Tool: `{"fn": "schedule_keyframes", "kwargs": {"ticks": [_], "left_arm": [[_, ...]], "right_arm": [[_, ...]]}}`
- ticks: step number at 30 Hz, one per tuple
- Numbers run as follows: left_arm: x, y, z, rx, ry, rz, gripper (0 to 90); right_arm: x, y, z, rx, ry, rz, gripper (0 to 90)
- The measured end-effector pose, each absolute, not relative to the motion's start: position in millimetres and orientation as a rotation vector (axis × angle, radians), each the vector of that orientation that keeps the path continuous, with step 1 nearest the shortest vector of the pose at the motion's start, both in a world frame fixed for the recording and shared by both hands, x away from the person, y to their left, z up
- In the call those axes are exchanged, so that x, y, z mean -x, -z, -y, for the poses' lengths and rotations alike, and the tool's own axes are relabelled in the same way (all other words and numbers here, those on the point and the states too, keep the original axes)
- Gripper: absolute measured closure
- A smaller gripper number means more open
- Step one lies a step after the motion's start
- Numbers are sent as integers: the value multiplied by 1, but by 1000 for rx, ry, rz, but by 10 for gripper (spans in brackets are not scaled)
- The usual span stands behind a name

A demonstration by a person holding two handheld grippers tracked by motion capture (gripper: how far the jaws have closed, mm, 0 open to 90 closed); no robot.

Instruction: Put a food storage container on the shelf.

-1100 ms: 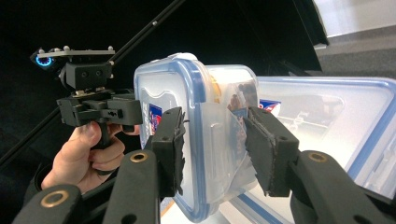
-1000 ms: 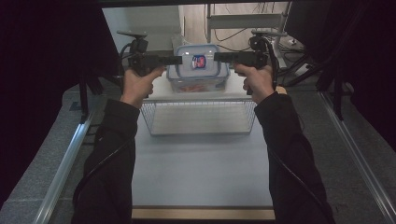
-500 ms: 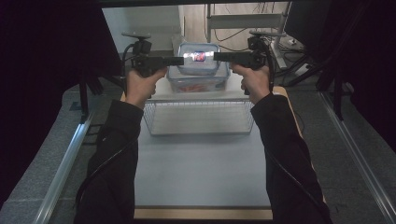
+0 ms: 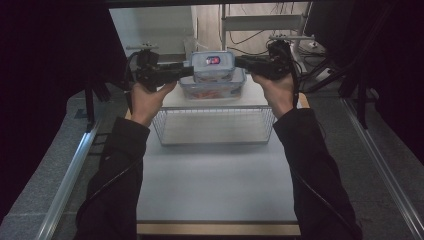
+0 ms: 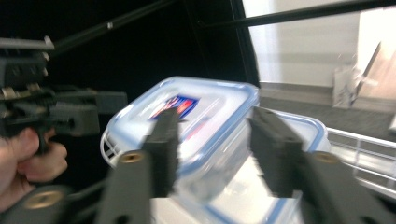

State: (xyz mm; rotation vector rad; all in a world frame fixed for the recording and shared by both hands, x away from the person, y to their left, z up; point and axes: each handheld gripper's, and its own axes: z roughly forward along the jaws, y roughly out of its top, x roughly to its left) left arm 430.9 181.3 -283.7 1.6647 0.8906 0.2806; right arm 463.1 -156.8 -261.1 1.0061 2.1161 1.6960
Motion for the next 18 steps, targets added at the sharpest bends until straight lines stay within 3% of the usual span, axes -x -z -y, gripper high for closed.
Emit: {"fn": "schedule_keyframes", "kwargs": {"ticks": [2,3,4,7,18], "left_arm": [[-420,287,-177,-1717,-351,-866,633],[-416,289,-174,-1753,-383,-854,633],[-413,293,-167,-1801,-409,-829,770],[-412,296,-159,-1824,-414,-820,848],[-425,297,-151,-1807,-446,-887,837]], "right_arm": [[-452,265,154,-936,-1606,-2157,820],[-452,265,154,-936,-1606,-2157,820],[-446,272,151,-873,-1556,-2206,896],[-445,282,142,-849,-1528,-2256,899],[-463,290,138,-925,-1554,-2238,898]]}}
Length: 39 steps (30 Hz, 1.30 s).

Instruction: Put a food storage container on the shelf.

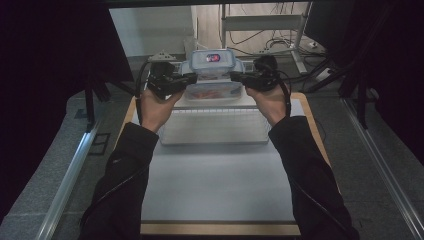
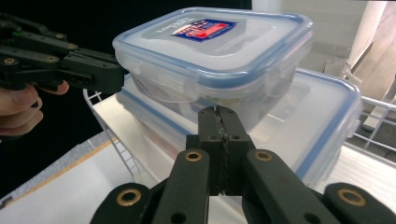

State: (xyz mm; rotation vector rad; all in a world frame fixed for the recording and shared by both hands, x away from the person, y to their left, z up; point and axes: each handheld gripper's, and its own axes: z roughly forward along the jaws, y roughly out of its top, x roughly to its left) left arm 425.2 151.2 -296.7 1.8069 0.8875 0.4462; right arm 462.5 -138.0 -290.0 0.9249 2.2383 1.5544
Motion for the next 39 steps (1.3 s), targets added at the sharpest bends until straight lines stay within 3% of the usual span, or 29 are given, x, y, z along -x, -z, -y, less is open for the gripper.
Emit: {"fn": "schedule_keyframes", "kwargs": {"ticks": [6,10,11,12,13,14,17,24,39], "left_arm": [[-419,299,-149,-1822,-455,-857,791],[-402,307,-146,-1848,-496,-825,577],[-402,307,-146,-1848,-496,-825,536],[-399,309,-144,-1853,-503,-823,536],[-396,310,-143,-1858,-509,-814,460],[-393,312,-142,-1859,-510,-806,460],[-385,317,-140,-1858,-494,-788,346],[-370,336,-142,-1849,-439,-770,233],[-346,371,-154,-1870,-418,-788,124]], "right_arm": [[-459,293,140,-908,-1560,-2251,828],[-446,299,147,-879,-1568,-2268,661],[-446,299,147,-879,-1568,-2268,661],[-444,301,148,-876,-1572,-2271,632],[-438,304,150,-864,-1567,-2278,575],[-438,304,150,-864,-1567,-2278,575],[-429,312,154,-848,-1566,-2283,485],[-418,325,158,-835,-1568,-2289,384],[-399,350,164,-805,-1529,-2323,240]]}}
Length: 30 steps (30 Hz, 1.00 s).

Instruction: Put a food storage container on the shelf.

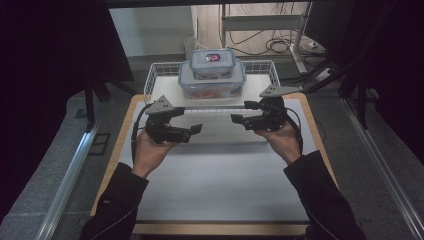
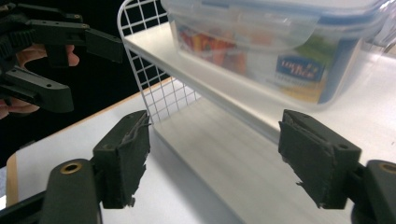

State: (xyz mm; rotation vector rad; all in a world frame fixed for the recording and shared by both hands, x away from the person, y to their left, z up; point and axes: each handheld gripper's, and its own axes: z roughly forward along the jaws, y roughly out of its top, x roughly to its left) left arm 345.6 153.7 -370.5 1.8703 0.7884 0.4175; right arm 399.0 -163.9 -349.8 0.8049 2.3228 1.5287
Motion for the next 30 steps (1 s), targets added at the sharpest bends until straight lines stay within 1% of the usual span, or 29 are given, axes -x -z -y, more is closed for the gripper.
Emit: {"fn": "schedule_keyframes", "kwargs": {"ticks": [5,9,15,30], "left_arm": [[-337,379,-158,-1863,-409,-797,113],[-329,386,-161,-1856,-407,-801,99],[-313,399,-165,-1844,-418,-799,87],[-290,431,-164,-1843,-424,-811,59]], "right_arm": [[-391,356,166,-792,-1523,-2329,202],[-383,362,166,-786,-1507,-2326,154],[-372,371,167,-760,-1470,-2330,119],[-354,393,173,-742,-1448,-2334,92]]}}
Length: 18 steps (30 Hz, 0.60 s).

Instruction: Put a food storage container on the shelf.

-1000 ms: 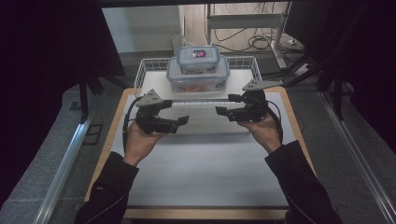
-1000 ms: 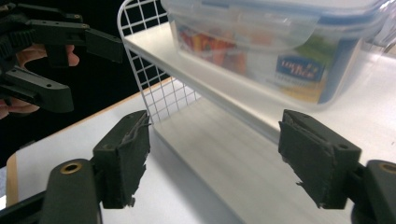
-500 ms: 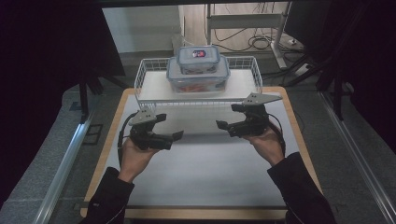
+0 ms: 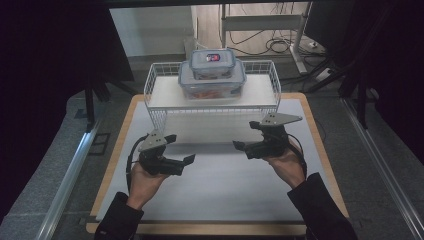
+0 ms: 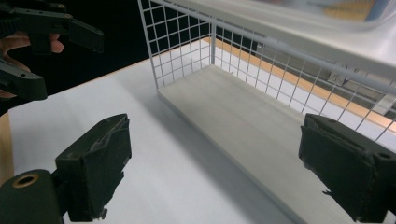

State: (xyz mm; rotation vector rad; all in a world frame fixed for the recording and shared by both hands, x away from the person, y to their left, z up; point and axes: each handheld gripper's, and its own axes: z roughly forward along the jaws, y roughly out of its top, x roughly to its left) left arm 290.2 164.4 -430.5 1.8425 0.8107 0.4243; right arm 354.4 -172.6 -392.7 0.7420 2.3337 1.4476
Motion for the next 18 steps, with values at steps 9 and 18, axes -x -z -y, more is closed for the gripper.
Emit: {"fn": "schedule_keyframes", "kwargs": {"ticks": [9,18], "left_arm": [[-279,452,-160,-1914,-446,-810,46],[-261,469,-165,-1936,-421,-829,43]], "right_arm": [[-348,414,181,-760,-1397,-2358,82],[-334,428,194,-800,-1381,-2371,38]]}}
